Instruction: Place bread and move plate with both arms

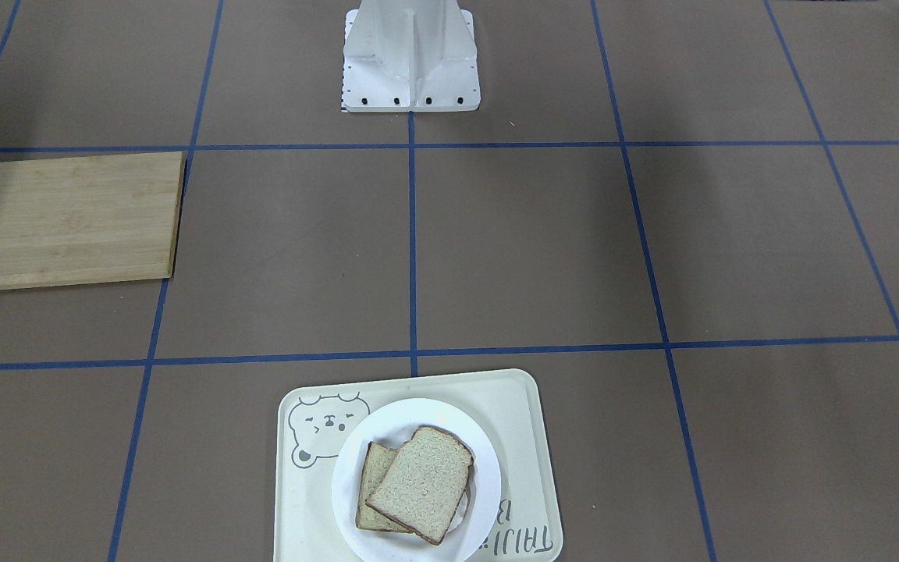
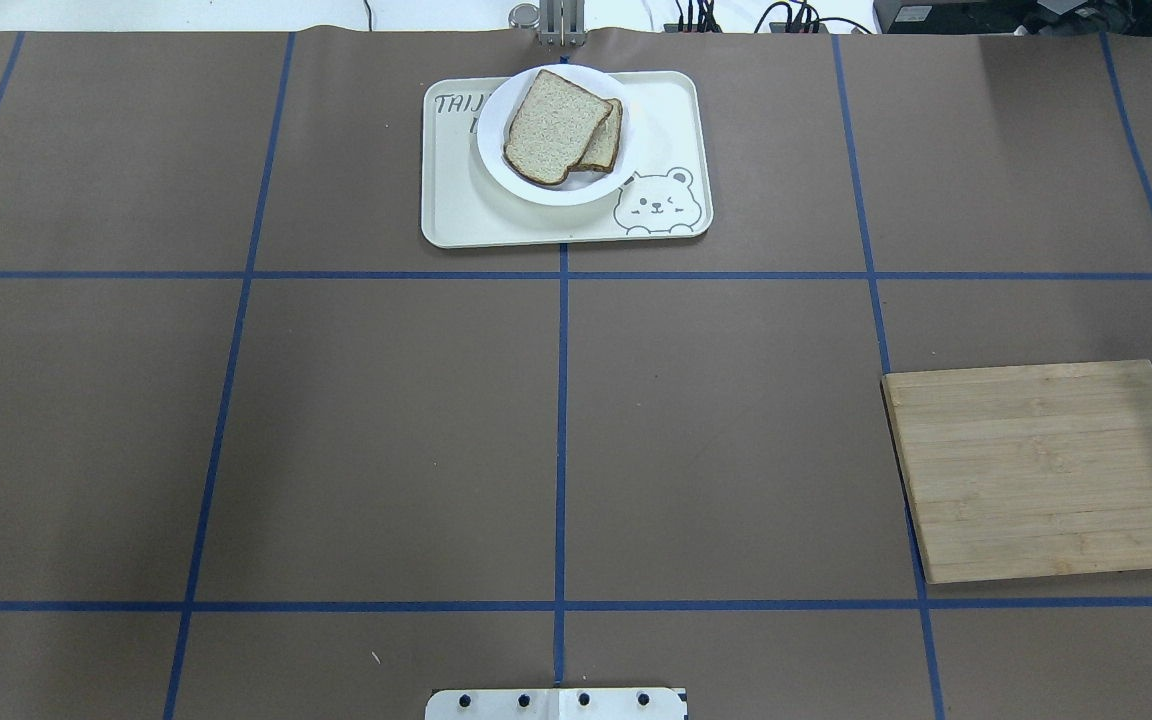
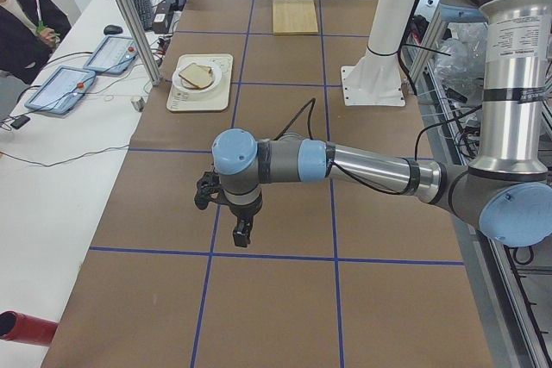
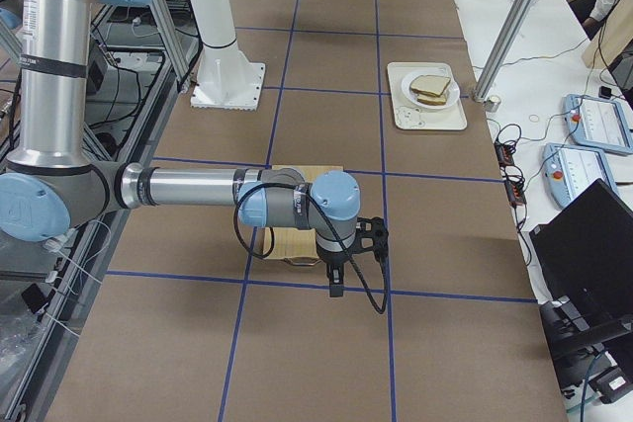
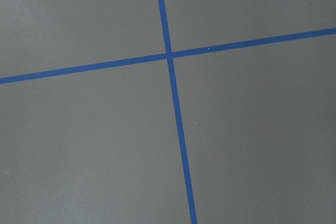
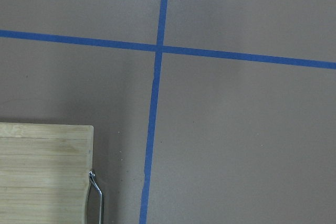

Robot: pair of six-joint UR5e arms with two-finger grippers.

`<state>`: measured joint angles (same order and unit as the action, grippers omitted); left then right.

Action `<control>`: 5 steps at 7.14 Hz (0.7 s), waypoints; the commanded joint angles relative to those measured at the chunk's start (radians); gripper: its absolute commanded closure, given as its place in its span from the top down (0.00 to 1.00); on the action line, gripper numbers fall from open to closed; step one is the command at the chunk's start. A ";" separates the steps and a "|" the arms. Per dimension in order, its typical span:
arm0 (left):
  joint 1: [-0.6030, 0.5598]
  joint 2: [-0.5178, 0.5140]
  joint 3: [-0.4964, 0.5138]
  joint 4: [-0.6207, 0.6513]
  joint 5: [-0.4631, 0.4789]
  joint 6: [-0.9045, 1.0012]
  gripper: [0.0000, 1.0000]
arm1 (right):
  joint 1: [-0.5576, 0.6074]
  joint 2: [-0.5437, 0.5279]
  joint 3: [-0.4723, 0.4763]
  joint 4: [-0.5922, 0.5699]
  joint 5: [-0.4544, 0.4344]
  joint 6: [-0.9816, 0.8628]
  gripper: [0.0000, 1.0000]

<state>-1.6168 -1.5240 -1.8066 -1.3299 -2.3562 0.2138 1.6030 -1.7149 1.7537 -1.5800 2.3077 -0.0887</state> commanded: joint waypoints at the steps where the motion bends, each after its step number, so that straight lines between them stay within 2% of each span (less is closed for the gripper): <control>1: 0.000 0.008 -0.002 0.000 0.000 0.001 0.98 | 0.000 0.000 0.000 0.000 0.001 0.004 1.00; 5: 0.000 0.008 0.000 0.000 0.000 0.001 0.98 | 0.000 0.000 0.001 0.000 0.001 0.014 1.00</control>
<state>-1.6172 -1.5157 -1.8083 -1.3299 -2.3562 0.2148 1.6030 -1.7150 1.7548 -1.5800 2.3086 -0.0757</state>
